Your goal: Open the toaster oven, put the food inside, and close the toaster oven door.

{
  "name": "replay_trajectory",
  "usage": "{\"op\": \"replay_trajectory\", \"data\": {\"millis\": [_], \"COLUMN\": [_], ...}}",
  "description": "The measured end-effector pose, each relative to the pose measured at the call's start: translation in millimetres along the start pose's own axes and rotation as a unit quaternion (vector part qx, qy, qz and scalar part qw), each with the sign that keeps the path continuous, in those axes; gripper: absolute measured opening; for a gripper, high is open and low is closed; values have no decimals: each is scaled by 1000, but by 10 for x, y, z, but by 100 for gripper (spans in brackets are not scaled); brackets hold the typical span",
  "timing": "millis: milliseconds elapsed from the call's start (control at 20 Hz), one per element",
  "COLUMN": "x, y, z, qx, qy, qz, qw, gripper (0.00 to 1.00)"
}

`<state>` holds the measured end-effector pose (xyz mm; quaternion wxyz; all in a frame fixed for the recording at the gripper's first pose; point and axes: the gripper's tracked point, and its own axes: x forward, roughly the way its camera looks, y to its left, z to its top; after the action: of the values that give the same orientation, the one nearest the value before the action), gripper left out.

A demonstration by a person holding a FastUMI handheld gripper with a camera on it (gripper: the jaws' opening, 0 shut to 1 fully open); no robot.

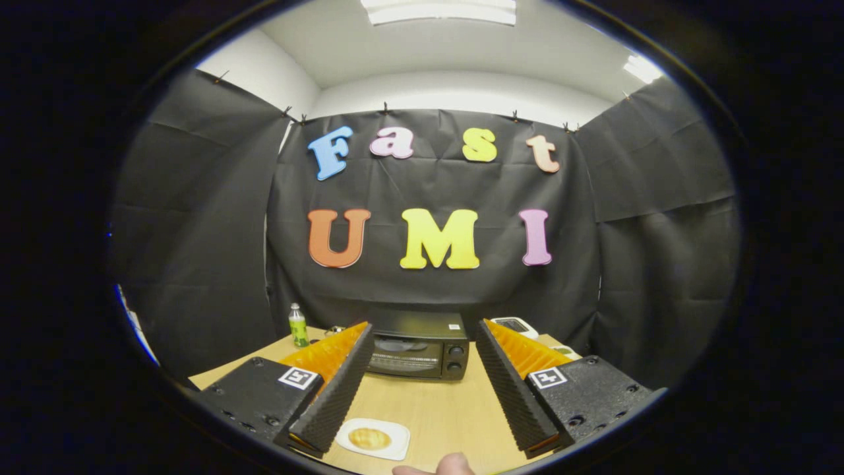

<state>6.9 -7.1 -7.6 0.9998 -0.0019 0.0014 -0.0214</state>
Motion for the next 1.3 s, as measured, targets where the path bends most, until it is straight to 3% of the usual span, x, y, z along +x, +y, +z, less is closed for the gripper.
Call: {"op": "replay_trajectory", "data": {"millis": [550, 800, 950, 1300], "x": [532, 1332, 1910, 2916], "y": [75, 112, 307, 664], "z": [-63, -140, -232, -1019], "qx": [9, 26, 32, 31], "qy": [15, 3, -3, 71], "qz": [7, -20, -12, -6], "qw": [1000, 999, 999, 997], "gripper": [100, 100, 100, 100]}}
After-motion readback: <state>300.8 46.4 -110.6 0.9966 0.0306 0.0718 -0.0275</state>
